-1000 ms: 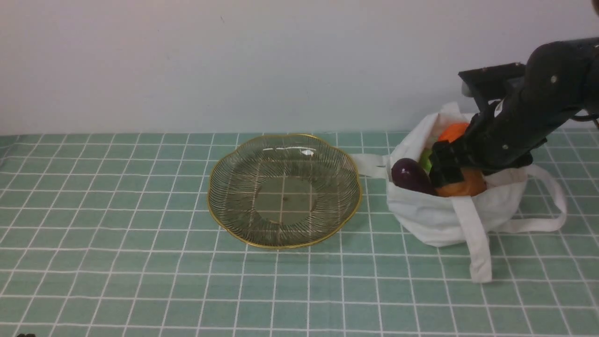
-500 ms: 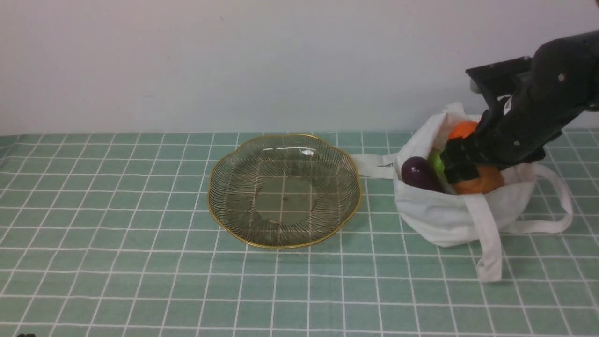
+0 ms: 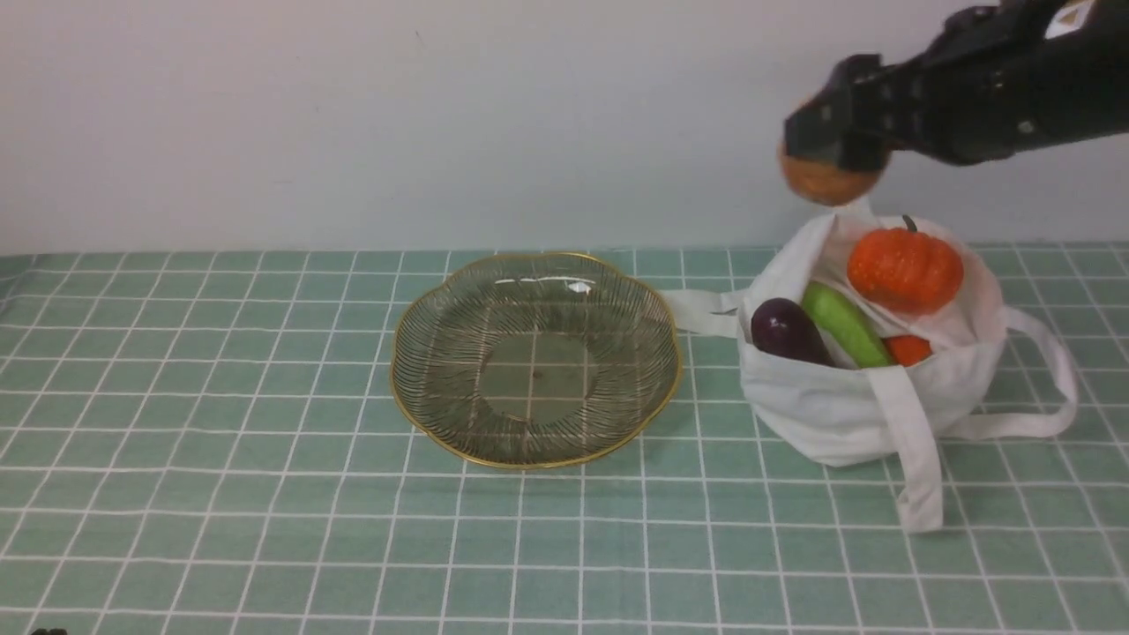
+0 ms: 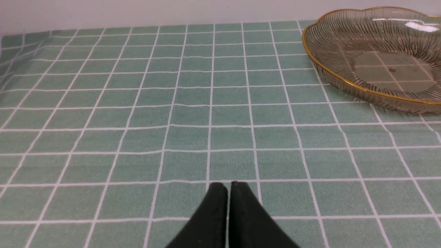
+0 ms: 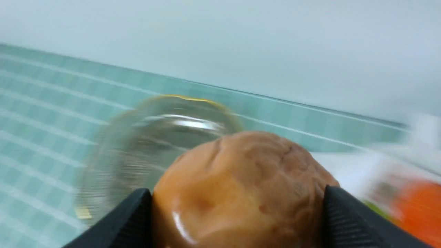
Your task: Take vegetables from cloth bag on blue coffee tablecloth place on plate.
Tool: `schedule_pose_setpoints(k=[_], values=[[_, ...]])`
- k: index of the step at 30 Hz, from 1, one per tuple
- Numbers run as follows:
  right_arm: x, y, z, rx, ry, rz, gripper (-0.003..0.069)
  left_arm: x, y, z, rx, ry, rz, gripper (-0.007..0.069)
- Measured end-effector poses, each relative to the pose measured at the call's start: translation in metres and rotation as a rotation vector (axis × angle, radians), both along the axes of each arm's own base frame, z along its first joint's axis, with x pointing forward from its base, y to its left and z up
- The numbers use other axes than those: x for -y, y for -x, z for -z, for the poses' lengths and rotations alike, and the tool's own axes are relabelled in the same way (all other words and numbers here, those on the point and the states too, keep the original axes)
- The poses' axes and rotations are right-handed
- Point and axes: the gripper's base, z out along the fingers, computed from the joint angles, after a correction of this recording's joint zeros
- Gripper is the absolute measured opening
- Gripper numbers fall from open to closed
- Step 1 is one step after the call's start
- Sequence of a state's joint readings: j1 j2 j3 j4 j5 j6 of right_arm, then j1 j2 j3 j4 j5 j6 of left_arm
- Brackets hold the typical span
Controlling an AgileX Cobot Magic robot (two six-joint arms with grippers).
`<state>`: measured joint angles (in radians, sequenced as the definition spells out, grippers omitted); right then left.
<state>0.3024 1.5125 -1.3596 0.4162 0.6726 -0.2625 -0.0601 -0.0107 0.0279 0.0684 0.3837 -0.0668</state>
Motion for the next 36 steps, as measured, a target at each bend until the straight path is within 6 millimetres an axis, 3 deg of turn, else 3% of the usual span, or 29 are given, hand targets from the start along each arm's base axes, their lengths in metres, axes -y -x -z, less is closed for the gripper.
schedule_pose_setpoints(k=[5, 9, 10, 13, 14, 15, 21, 26, 30, 34, 36], values=[[-0.071, -0.007, 0.024, 0.000, -0.074, -0.211, 0.0563, 0.000, 0.000, 0.000, 0.000, 0.000, 0.000, -0.0008], [-0.118, -0.023, 0.063, -0.065, -0.077, -0.287, 0.0563, 0.000, 0.000, 0.000, 0.000, 0.000, 0.000, -0.0008], [-0.132, -0.030, 0.082, -0.095, -0.059, -0.307, 0.0563, 0.000, 0.000, 0.000, 0.000, 0.000, 0.000, -0.0008], [-0.150, -0.041, 0.115, -0.141, -0.015, -0.331, 0.0563, 0.000, 0.000, 0.000, 0.000, 0.000, 0.000, -0.0008], [-0.150, -0.041, 0.115, -0.141, -0.015, -0.331, 0.0563, 0.000, 0.000, 0.000, 0.000, 0.000, 0.000, -0.0008], [-0.155, -0.046, 0.132, -0.166, 0.008, -0.335, 0.0563, 0.000, 0.000, 0.000, 0.000, 0.000, 0.000, -0.0008], [-0.160, -0.055, 0.168, -0.227, 0.043, -0.327, 0.0563, 0.000, 0.000, 0.000, 0.000, 0.000, 0.000, -0.0008], [-0.160, -0.056, 0.169, -0.243, 0.027, -0.305, 0.0662, 0.000, 0.000, 0.000, 0.000, 0.000, 0.000, -0.0008], [-0.157, -0.054, 0.161, -0.224, 0.057, -0.320, 0.0689, 0.000, 0.000, 0.000, 0.000, 0.000, 0.000, -0.0008], [-0.150, -0.048, 0.135, -0.187, 0.092, -0.336, 0.0679, 0.000, 0.000, 0.000, 0.000, 0.000, 0.000, -0.0008], [-0.131, -0.041, 0.095, -0.130, 0.136, -0.319, 0.0589, 0.000, 0.000, 0.000, 0.000, 0.000, 0.000, -0.0008]])
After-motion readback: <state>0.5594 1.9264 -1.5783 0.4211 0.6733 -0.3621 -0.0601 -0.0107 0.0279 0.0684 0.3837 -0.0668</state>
